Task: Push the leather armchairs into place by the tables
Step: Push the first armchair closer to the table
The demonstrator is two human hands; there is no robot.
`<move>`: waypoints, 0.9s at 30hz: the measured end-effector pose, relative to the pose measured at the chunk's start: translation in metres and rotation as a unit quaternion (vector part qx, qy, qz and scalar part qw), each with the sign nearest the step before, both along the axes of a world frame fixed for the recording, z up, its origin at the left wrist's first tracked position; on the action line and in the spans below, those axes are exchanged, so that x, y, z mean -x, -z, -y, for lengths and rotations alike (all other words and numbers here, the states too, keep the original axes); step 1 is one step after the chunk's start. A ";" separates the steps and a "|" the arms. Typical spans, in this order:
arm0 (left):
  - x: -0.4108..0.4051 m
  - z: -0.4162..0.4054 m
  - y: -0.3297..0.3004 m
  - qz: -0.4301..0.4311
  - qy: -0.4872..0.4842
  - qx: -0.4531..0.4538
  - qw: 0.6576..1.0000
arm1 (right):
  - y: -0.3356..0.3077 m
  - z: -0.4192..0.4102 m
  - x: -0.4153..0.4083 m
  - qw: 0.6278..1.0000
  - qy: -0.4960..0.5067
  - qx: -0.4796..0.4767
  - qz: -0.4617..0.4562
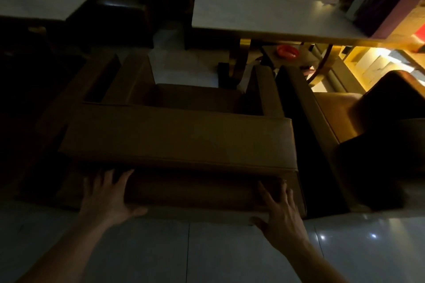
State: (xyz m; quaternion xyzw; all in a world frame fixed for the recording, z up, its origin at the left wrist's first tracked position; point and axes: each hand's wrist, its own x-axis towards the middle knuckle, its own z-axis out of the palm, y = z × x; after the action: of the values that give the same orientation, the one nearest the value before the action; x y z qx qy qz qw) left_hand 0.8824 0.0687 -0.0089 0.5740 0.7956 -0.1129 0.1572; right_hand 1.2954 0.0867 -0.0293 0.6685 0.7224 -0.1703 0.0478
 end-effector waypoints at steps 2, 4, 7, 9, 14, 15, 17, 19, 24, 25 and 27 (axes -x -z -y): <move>0.003 -0.003 0.004 0.008 0.007 0.001 1.000 | 0.004 -0.002 0.004 1.000 0.006 -0.006 0.005; -0.002 -0.002 0.008 0.039 -0.011 -0.019 0.999 | 0.006 -0.003 0.007 1.000 0.012 -0.023 0.006; -0.008 0.001 0.010 0.060 -0.040 -0.054 0.996 | 0.010 -0.004 0.007 0.999 0.007 -0.034 0.019; -0.008 0.003 0.012 0.058 -0.044 -0.074 0.995 | 0.013 -0.007 0.005 0.999 0.000 -0.045 0.027; -0.012 0.003 0.013 0.051 -0.053 -0.079 0.994 | 0.017 -0.013 0.003 0.999 -0.010 -0.037 0.036; -0.014 0.003 0.013 0.048 -0.054 -0.080 0.994 | 0.017 -0.015 0.002 0.999 -0.012 -0.036 0.038; -0.017 0.005 0.012 0.049 -0.057 -0.090 0.993 | 0.018 -0.015 -0.002 0.998 -0.022 -0.045 0.033; -0.017 0.006 0.014 0.049 -0.063 -0.091 0.993 | 0.021 -0.015 -0.007 0.998 -0.035 -0.047 0.024; -0.019 0.005 0.018 0.034 -0.054 -0.092 0.994 | 0.019 -0.016 -0.008 0.998 -0.027 -0.050 0.022; -0.020 0.005 0.018 0.034 -0.056 -0.091 0.994 | 0.017 -0.016 -0.008 0.998 -0.025 -0.047 0.023; -0.023 0.006 0.018 0.036 -0.062 -0.084 0.994 | 0.014 -0.018 -0.010 0.999 -0.020 -0.049 0.010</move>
State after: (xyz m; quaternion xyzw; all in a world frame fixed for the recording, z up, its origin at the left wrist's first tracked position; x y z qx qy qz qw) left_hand 0.9058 0.0629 -0.0266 0.5381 0.8304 -0.0146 0.1436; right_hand 1.3053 0.1048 -0.0436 0.6569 0.7429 -0.1264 0.0256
